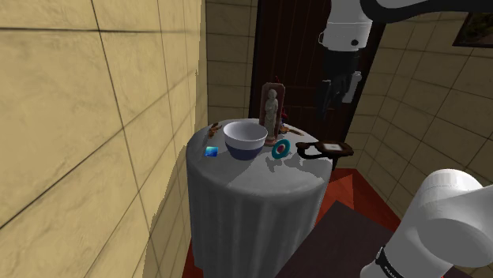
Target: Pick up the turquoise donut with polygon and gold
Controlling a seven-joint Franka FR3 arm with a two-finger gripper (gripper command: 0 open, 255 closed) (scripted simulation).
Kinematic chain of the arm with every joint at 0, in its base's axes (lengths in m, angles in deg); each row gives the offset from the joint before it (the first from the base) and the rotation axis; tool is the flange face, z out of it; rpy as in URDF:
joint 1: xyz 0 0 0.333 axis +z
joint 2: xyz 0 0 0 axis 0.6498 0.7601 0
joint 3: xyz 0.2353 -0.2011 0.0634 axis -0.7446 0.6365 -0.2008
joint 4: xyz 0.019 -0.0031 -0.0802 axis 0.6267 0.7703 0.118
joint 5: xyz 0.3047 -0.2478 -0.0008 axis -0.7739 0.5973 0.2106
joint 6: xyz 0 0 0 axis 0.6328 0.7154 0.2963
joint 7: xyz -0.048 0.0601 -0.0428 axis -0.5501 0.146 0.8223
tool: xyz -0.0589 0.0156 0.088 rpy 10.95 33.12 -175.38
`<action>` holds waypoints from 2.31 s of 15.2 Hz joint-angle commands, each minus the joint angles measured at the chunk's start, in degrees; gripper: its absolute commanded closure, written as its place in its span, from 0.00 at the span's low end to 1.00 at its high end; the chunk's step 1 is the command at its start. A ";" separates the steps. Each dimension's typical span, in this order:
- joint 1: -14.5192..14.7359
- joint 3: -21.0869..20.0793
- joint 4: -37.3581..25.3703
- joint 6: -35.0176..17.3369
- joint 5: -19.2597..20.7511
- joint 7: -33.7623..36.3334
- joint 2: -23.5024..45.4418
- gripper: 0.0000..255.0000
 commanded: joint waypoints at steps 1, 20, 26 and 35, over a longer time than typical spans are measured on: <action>0.00 0.00 0.00 0.00 0.00 0.00 0.00 0.00; 0.96 25.63 23.72 -60.86 -9.20 -15.01 11.82 0.00; 21.82 47.60 20.59 -77.69 -30.44 -34.74 23.26 0.00; 40.93 65.08 20.05 -84.00 -44.42 -48.49 26.63 0.00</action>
